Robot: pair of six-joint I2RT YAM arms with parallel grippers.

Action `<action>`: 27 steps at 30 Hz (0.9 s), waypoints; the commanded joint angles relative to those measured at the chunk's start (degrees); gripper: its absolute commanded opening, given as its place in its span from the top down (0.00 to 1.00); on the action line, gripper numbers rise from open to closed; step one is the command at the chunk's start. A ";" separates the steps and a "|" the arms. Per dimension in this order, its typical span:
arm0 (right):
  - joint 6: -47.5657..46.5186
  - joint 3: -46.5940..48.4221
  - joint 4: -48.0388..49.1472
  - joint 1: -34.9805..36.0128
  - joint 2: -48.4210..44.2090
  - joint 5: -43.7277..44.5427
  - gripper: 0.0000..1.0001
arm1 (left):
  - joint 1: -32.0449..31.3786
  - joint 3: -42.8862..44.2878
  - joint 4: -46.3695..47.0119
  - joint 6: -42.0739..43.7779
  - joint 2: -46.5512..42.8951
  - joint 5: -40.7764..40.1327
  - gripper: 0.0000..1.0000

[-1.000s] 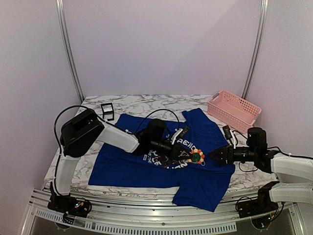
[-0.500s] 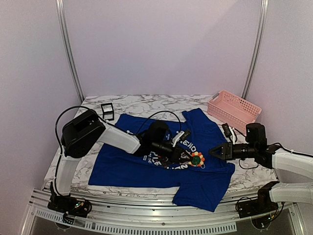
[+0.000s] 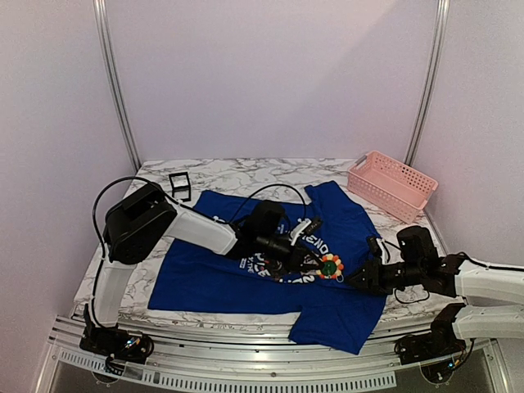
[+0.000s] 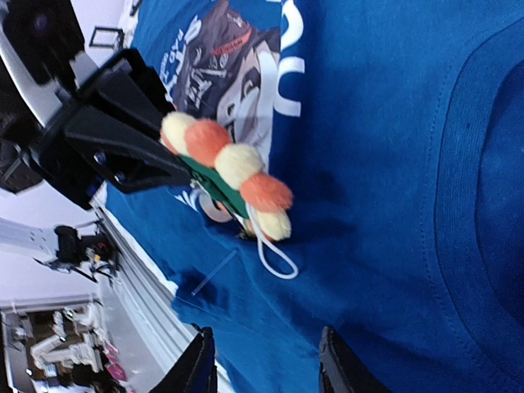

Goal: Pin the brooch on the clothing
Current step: Pin the brooch onto the flattened clothing.

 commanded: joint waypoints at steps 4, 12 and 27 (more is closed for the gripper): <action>-1.42 -0.97 1.55 2.26 2.35 3.72 0.55 | -1.26 0.13 -4.63 7.37 0.12 0.68 1.00; -6.41 -0.50 10.93 2.25 11.43 -0.32 0.60 | -2.27 0.29 -7.12 13.02 -0.91 0.02 1.00; -9.59 5.38 18.28 0.07 23.46 -7.26 0.73 | -2.63 0.62 -9.65 19.50 -1.21 -0.48 1.00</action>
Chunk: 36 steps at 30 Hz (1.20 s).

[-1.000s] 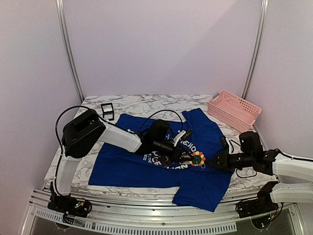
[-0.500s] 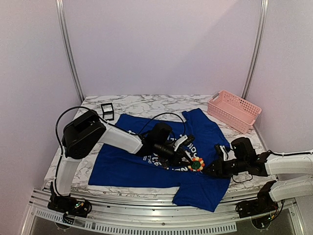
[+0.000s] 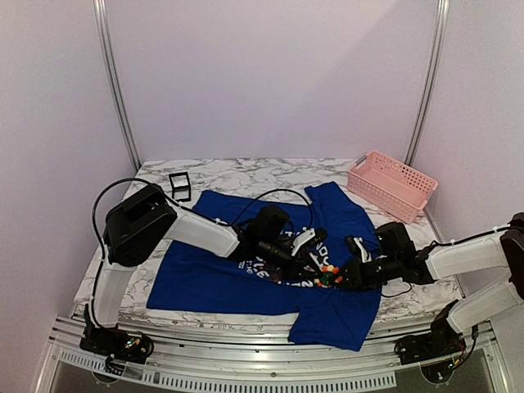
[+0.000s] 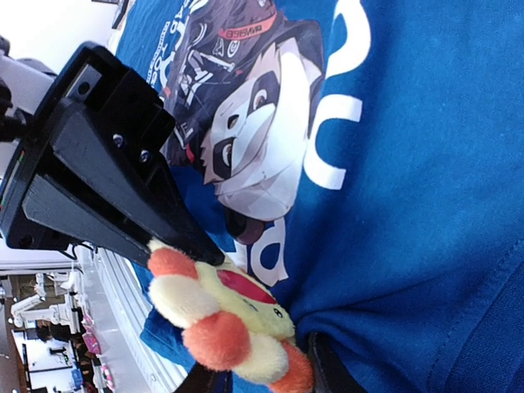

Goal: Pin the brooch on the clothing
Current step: Pin the brooch onto the flattened clothing.

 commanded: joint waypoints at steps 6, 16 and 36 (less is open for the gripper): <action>-2.82 0.78 8.38 -1.89 1.71 -7.31 0.88 | -0.88 1.18 -4.11 2.57 -0.45 0.02 1.00; 0.26 0.38 13.81 -5.22 5.33 -14.98 1.00 | -0.14 1.33 -4.25 2.72 -0.38 2.51 0.93; 3.02 1.19 18.00 -9.63 12.39 -23.53 1.00 | 2.76 -5.92 2.67 13.01 -3.70 4.91 0.26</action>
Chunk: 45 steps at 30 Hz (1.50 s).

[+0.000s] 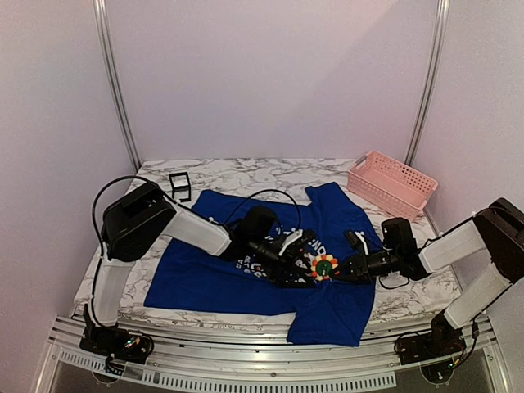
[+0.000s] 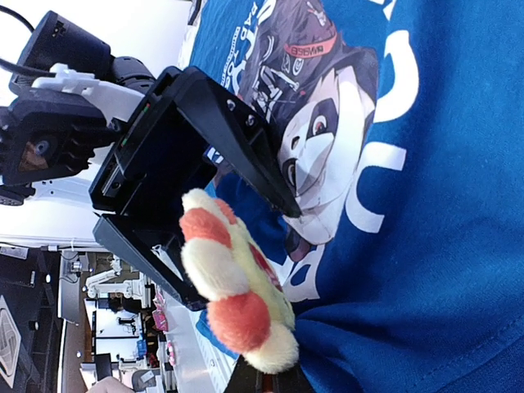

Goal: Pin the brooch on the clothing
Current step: Pin the brooch onto the flattened clothing.

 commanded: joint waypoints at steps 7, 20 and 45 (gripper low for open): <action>0.23 1.82 1.03 -0.32 1.41 -3.10 1.00 | -3.89 -2.46 -0.13 19.89 -3.19 -19.26 0.23; 0.61 1.82 2.18 -0.32 1.73 -3.78 1.00 | -5.56 -2.11 6.05 16.19 -1.05 -17.12 0.24; 0.81 2.75 -0.26 -0.36 1.50 -5.06 1.00 | -4.68 -1.32 12.19 -2.30 -2.03 -4.05 1.00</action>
